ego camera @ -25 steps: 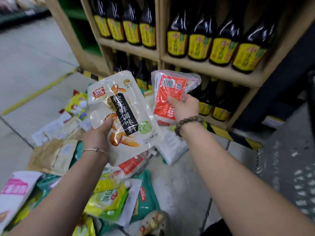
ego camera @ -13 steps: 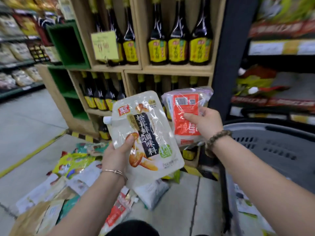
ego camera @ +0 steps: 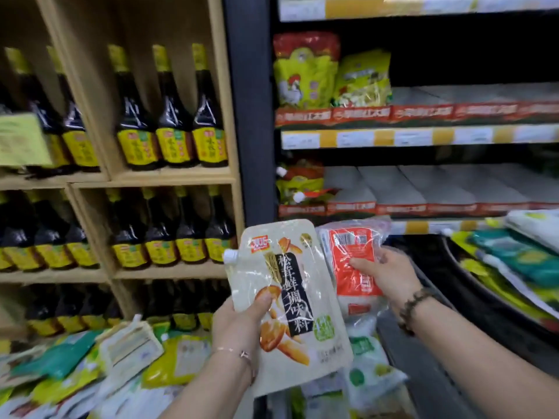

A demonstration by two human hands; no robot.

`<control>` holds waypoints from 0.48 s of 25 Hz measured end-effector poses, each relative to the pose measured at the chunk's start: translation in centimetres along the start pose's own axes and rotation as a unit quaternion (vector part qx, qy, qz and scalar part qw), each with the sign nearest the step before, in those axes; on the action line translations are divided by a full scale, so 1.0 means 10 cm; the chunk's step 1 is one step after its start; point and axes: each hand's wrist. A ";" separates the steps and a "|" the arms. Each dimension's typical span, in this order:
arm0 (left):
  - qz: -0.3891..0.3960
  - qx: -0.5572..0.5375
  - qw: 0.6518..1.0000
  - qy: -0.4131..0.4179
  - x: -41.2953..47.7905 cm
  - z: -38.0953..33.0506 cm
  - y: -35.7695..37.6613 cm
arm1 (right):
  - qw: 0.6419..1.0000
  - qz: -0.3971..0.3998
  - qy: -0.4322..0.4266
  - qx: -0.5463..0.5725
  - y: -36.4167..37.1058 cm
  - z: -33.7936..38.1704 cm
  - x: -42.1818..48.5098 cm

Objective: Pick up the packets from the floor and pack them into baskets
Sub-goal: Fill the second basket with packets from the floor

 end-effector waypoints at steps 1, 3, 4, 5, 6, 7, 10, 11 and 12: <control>0.002 0.021 1.000 -0.004 0.03 0.15 0.09 | 1.000 -0.018 0.010 -0.006 -0.13 -0.10 0.04; 0.023 0.070 0.997 -0.016 0.10 0.48 0.22 | 0.997 -0.052 0.037 -0.033 -0.36 -0.29 0.09; 0.043 0.087 0.995 -0.031 0.13 0.68 0.28 | 0.995 -0.065 0.057 -0.055 -0.46 -0.42 0.12; 0.060 0.126 0.989 -0.046 0.15 0.81 0.34 | 0.990 -0.084 0.079 -0.080 -0.54 -0.57 0.18; 0.071 0.189 0.978 -0.053 0.20 0.98 0.38 | 0.984 -0.095 0.109 -0.108 -0.59 -0.69 0.22; 0.078 0.266 0.959 -0.066 0.23 1.14 0.40 | 0.976 -0.103 0.140 -0.131 -0.63 -0.86 0.31; 0.130 0.419 0.891 -0.119 0.31 1.51 0.48 | 0.944 -0.100 0.234 -0.210 -0.62 -1.29 0.50; 0.198 0.496 0.836 -0.124 0.27 1.54 0.53 | 0.933 -0.104 0.259 -0.227 -0.60 -1.46 0.57; 0.221 0.518 0.818 -0.117 0.28 1.65 0.54 | 0.925 -0.095 0.291 -0.223 -0.59 -1.55 0.59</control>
Point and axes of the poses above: each hand's wrist, its own x-axis towards the middle knuckle, its own y-axis out of the palm, z = x × y, and after that the axes turned 11 degrees about y, right-handed
